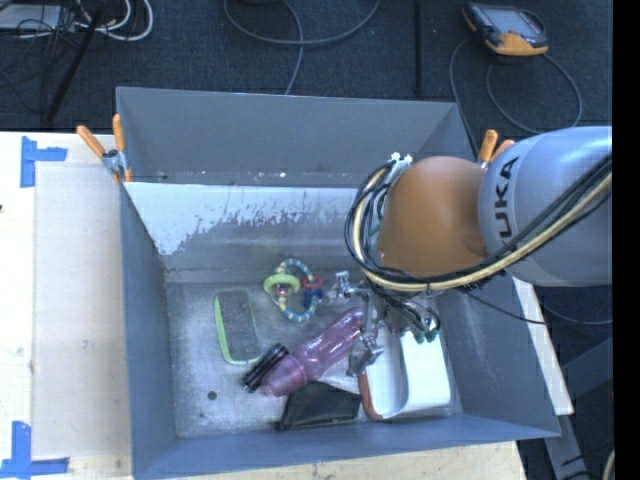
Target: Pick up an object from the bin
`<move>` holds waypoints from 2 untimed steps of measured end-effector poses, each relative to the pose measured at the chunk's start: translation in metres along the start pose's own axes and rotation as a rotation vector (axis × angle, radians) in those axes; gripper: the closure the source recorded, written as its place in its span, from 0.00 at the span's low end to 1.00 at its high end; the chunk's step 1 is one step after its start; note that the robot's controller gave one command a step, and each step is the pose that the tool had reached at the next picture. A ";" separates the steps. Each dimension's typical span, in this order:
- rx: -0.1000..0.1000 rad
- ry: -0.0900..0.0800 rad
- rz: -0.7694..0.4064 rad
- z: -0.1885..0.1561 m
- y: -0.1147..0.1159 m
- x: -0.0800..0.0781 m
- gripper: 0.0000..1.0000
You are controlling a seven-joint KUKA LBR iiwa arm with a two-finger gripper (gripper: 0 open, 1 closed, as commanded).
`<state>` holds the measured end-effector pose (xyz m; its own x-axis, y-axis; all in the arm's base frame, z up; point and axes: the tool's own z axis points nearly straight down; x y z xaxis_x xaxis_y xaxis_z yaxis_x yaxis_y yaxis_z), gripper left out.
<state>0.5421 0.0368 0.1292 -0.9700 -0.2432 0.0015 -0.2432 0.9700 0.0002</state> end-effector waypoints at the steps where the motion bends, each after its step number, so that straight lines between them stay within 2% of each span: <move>1: -0.001 0.002 -0.004 0.013 0.014 0.000 0.00; 2: -0.001 -0.002 -0.019 0.055 0.010 -0.025 0.00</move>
Offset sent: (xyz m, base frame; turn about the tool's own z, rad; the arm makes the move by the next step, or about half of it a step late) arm 0.0241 0.0137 -0.0592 -0.0216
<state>0.5639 0.0521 0.0744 -0.9651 -0.2618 -0.0004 -0.2618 0.9651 0.0009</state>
